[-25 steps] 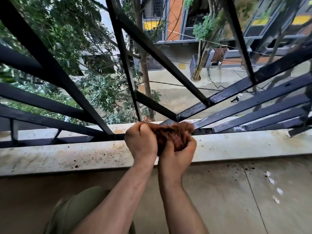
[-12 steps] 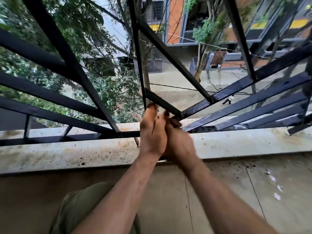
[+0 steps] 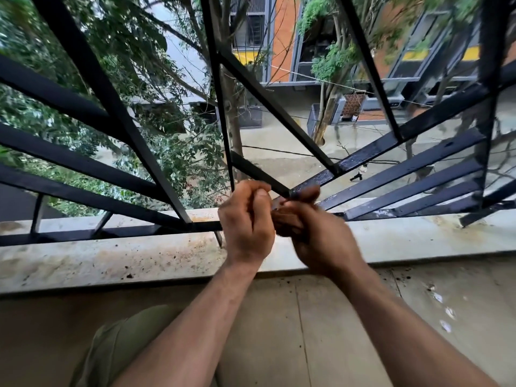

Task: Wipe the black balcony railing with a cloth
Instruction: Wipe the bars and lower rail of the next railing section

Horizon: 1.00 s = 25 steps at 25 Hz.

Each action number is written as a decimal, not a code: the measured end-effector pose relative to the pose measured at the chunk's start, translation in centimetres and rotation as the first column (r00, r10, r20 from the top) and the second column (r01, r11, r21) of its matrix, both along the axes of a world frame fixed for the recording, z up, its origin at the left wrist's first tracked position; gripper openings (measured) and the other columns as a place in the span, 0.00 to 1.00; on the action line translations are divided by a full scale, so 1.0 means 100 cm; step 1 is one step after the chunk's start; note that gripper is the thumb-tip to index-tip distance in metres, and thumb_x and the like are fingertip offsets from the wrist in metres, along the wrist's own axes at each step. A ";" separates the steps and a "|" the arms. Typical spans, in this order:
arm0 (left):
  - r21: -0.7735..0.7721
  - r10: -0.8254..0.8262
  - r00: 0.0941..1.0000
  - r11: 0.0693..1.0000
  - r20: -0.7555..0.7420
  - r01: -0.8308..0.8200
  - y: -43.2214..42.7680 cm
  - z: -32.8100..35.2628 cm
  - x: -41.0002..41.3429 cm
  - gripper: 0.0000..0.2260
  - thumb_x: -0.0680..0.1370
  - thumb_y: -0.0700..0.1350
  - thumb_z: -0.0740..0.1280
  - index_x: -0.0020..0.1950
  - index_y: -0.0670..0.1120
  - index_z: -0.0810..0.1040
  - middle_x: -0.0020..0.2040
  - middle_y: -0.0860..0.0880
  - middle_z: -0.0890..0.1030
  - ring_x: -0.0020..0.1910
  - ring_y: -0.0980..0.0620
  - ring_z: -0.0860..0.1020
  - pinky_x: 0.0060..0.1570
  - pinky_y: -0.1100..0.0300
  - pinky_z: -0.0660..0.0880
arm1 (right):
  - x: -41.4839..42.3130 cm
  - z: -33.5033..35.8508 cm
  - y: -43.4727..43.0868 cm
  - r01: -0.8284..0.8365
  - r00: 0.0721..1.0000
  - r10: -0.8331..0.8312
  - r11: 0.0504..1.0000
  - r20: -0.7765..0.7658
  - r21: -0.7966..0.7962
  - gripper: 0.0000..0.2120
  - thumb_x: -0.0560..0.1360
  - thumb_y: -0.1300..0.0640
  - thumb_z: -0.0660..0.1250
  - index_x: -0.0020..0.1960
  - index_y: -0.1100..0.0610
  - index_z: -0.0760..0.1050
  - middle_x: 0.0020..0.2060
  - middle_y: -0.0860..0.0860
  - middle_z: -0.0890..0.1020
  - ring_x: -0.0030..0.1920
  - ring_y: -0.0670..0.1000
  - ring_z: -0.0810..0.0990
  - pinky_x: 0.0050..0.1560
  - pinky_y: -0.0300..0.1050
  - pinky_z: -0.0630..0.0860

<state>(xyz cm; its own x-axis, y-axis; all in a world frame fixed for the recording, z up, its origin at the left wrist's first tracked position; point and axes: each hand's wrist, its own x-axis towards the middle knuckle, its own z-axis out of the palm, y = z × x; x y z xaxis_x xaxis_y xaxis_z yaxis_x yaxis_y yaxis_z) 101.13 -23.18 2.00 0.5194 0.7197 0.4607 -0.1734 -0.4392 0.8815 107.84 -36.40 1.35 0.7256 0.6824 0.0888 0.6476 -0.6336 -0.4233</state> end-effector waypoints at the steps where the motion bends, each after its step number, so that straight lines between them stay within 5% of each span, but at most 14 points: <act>1: 0.011 -0.024 1.000 1.000 0.001 0.024 0.000 -0.001 0.004 0.10 0.79 0.42 0.60 0.48 0.40 0.79 0.34 0.49 0.79 0.32 0.50 0.78 0.29 0.51 0.73 | 0.008 0.012 -0.017 0.079 0.996 -0.082 0.992 0.034 0.103 0.33 0.69 0.52 0.68 0.73 0.39 0.64 0.57 0.56 0.83 0.46 0.67 0.83 0.42 0.55 0.81; 3: 0.038 -0.044 0.999 0.998 -0.003 0.044 -0.010 0.001 0.011 0.09 0.79 0.40 0.60 0.50 0.39 0.80 0.39 0.48 0.81 0.37 0.51 0.80 0.34 0.51 0.76 | 0.033 0.029 -0.034 0.153 0.962 -0.174 0.982 0.210 0.116 0.35 0.68 0.53 0.69 0.74 0.40 0.67 0.51 0.59 0.84 0.40 0.67 0.82 0.38 0.54 0.79; 5: 0.051 -0.101 0.995 0.994 0.004 0.101 -0.024 0.006 0.015 0.11 0.79 0.38 0.60 0.55 0.37 0.80 0.46 0.46 0.83 0.46 0.49 0.82 0.44 0.50 0.79 | 0.035 0.028 -0.015 0.182 0.941 -0.156 0.981 0.299 -0.064 0.35 0.72 0.53 0.67 0.78 0.47 0.61 0.50 0.59 0.83 0.41 0.65 0.82 0.36 0.52 0.78; 7: 0.048 -0.181 0.983 0.983 0.032 0.179 -0.028 0.013 0.022 0.14 0.79 0.37 0.60 0.62 0.36 0.78 0.57 0.44 0.83 0.57 0.50 0.82 0.57 0.50 0.79 | 0.024 0.010 0.026 0.117 0.993 -0.117 0.991 0.005 -0.068 0.25 0.77 0.51 0.62 0.73 0.54 0.66 0.56 0.58 0.81 0.52 0.63 0.82 0.46 0.55 0.80; 9: -0.176 -0.252 0.963 0.948 0.096 0.265 -0.023 0.026 0.030 0.18 0.79 0.35 0.58 0.68 0.36 0.73 0.64 0.43 0.80 0.65 0.50 0.79 0.67 0.51 0.74 | 0.014 0.021 0.041 -0.002 0.949 0.012 1.000 -0.315 0.030 0.23 0.75 0.47 0.64 0.67 0.54 0.71 0.56 0.57 0.82 0.56 0.60 0.82 0.54 0.53 0.79; 10: -0.297 -0.310 0.943 0.895 0.124 0.333 -0.018 0.033 0.033 0.19 0.79 0.35 0.58 0.70 0.37 0.71 0.66 0.43 0.78 0.67 0.50 0.77 0.70 0.52 0.72 | 0.018 0.033 0.031 -0.030 0.942 0.022 0.999 -0.335 -0.018 0.26 0.72 0.46 0.67 0.69 0.51 0.69 0.54 0.57 0.83 0.55 0.60 0.82 0.53 0.52 0.80; 11: -0.359 -0.340 0.931 0.859 0.133 0.366 -0.015 0.038 0.034 0.20 0.78 0.36 0.58 0.70 0.40 0.70 0.67 0.45 0.77 0.68 0.50 0.75 0.72 0.52 0.70 | 0.026 0.042 0.016 -0.059 0.967 0.024 0.989 -0.253 -0.132 0.30 0.72 0.48 0.69 0.72 0.49 0.66 0.53 0.57 0.82 0.53 0.62 0.82 0.50 0.52 0.80; 13: -0.362 -0.355 0.928 0.856 0.110 0.370 -0.019 0.039 0.036 0.22 0.75 0.35 0.57 0.69 0.43 0.69 0.64 0.49 0.77 0.70 0.51 0.74 0.74 0.53 0.67 | 0.039 0.043 -0.015 0.123 0.987 -0.075 0.924 0.144 -0.362 0.35 0.73 0.52 0.69 0.76 0.43 0.58 0.48 0.57 0.81 0.46 0.64 0.82 0.42 0.52 0.76; 16: -0.408 -0.387 0.913 0.819 0.127 0.404 -0.033 0.037 0.036 0.23 0.73 0.34 0.58 0.68 0.40 0.71 0.59 0.48 0.78 0.64 0.55 0.77 0.66 0.55 0.73 | 0.017 0.039 0.012 0.238 0.970 -0.239 0.971 -0.040 -0.031 0.27 0.78 0.52 0.64 0.75 0.49 0.62 0.46 0.58 0.83 0.43 0.65 0.82 0.40 0.54 0.77; 17: -0.389 -0.405 0.907 0.822 0.116 0.417 -0.034 0.038 0.036 0.22 0.74 0.35 0.59 0.68 0.40 0.72 0.57 0.46 0.79 0.60 0.54 0.78 0.61 0.56 0.75 | 0.012 0.029 0.027 0.208 0.976 -0.202 0.975 -0.081 0.072 0.22 0.78 0.51 0.62 0.71 0.55 0.69 0.47 0.59 0.84 0.45 0.64 0.84 0.41 0.53 0.79; 19: -0.358 -0.451 0.889 0.820 0.079 0.447 -0.027 0.045 0.041 0.16 0.78 0.40 0.61 0.65 0.40 0.75 0.50 0.41 0.79 0.52 0.46 0.80 0.53 0.51 0.78 | 0.007 0.017 0.037 -0.010 0.988 0.014 1.000 -0.154 0.026 0.23 0.75 0.45 0.62 0.66 0.55 0.73 0.52 0.59 0.85 0.50 0.62 0.84 0.44 0.50 0.79; 22: -0.435 -0.396 0.914 0.810 0.093 0.395 -0.034 0.063 0.049 0.12 0.82 0.48 0.65 0.57 0.40 0.76 0.46 0.45 0.80 0.43 0.54 0.78 0.47 0.59 0.78 | 0.047 0.058 -0.030 -0.144 0.975 0.193 0.928 0.112 -0.344 0.25 0.71 0.45 0.72 0.66 0.43 0.71 0.55 0.52 0.83 0.48 0.61 0.84 0.39 0.47 0.75; 25: -0.321 -0.124 0.991 0.938 0.048 0.133 -0.055 0.050 0.052 0.14 0.83 0.51 0.61 0.50 0.40 0.74 0.37 0.54 0.75 0.36 0.57 0.74 0.39 0.58 0.73 | 0.076 0.101 -0.092 -0.039 0.891 0.180 0.945 0.417 -0.326 0.27 0.72 0.47 0.72 0.70 0.43 0.71 0.53 0.53 0.80 0.36 0.61 0.82 0.34 0.48 0.78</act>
